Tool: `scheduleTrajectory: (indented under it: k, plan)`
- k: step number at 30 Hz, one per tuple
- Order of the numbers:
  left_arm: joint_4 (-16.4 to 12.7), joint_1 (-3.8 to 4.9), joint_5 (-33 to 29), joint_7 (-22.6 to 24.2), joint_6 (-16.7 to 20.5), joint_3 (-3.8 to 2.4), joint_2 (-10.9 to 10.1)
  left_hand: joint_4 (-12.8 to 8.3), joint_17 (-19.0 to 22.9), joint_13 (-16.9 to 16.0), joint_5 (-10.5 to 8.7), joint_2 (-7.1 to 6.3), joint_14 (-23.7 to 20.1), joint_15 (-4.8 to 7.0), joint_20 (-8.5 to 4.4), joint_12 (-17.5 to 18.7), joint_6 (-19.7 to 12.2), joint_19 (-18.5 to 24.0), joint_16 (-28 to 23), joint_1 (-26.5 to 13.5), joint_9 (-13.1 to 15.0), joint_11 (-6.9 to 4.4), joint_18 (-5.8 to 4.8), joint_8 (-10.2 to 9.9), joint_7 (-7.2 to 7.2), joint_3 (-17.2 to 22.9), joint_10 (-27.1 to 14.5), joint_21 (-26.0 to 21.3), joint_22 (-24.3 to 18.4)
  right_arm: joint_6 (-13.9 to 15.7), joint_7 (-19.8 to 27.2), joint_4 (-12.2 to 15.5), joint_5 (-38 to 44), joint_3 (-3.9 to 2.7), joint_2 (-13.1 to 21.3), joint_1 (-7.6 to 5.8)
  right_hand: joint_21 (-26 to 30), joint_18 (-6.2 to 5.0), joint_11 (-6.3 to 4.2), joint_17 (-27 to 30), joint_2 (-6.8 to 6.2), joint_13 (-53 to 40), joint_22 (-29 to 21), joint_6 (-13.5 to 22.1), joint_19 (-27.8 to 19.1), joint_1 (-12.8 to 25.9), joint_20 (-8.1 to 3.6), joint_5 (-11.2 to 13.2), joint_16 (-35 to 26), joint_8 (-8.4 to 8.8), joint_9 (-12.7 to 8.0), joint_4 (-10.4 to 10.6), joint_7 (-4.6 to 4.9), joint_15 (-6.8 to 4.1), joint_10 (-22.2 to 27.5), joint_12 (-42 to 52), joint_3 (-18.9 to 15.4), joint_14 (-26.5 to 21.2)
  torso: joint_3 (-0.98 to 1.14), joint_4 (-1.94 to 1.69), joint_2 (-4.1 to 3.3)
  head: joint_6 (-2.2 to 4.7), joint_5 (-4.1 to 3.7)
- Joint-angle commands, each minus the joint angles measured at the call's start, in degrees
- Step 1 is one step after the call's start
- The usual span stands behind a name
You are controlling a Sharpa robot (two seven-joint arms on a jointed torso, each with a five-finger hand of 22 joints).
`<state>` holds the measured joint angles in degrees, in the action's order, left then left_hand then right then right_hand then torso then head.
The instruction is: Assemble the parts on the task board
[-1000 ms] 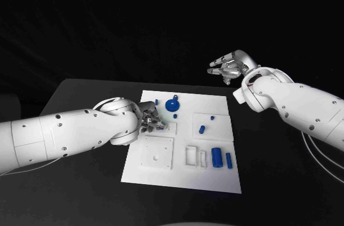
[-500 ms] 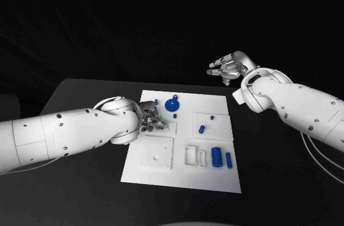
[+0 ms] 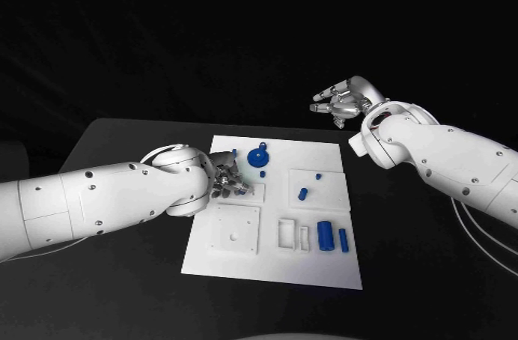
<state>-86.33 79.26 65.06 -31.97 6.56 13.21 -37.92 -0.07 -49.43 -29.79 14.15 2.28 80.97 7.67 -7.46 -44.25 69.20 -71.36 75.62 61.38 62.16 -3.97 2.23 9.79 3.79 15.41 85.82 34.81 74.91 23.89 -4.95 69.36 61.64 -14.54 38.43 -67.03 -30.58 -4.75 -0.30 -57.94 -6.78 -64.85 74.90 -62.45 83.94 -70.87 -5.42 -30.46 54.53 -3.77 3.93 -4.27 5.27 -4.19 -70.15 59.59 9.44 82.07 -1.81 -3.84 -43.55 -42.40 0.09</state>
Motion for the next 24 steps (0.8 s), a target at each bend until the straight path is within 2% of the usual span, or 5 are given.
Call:
scheduleTrajectory:
  k: [1, 24]
  plan:
    - [0.07, -0.90, -0.32, -0.76, -3.49, 0.67, 0.44, 0.28, 0.01, -0.03, -0.50, -0.72, 0.09, 0.20, 0.21, -0.16, 8.34, -0.12, 0.22, -0.22, -0.07, -2.07, 0.50, -0.40, -7.71, -0.53, 0.71, 0.25, 1.02, -0.77, 0.45, 0.09, -0.02, -0.03, -0.04, 0.02, 0.21, -1.16, -0.08, 0.09, 0.08, 0.05, 3.35, 0.26, 2.66, 0.56, 0.16, -0.31, -0.25, 0.19, -0.08, 0.23, 0.22, -0.02, 0.46, -0.24, -0.24, -0.27, -0.03, -0.01, 0.03, 0.04, -0.01]
    - [0.29, -0.91, 0.38, -0.81, -3.15, 0.67, 0.66, 3.25, -0.02, 0.11, -2.14, -2.21, 0.16, 0.29, 0.15, -0.24, 8.48, -0.25, 0.17, -0.79, 0.00, -2.15, 0.48, -0.35, -7.81, -1.86, 0.72, 0.17, 1.02, -0.76, 0.44, 0.00, -0.07, -0.03, -0.11, 0.12, 0.41, -1.19, -0.06, 0.13, 0.15, 0.10, 3.29, 0.44, 2.65, 0.43, 0.19, -0.45, -0.31, 0.20, -0.07, 0.43, 0.26, 0.00, 0.48, -0.27, -0.70, -0.29, -0.08, 0.00, 0.02, 0.07, -0.09]
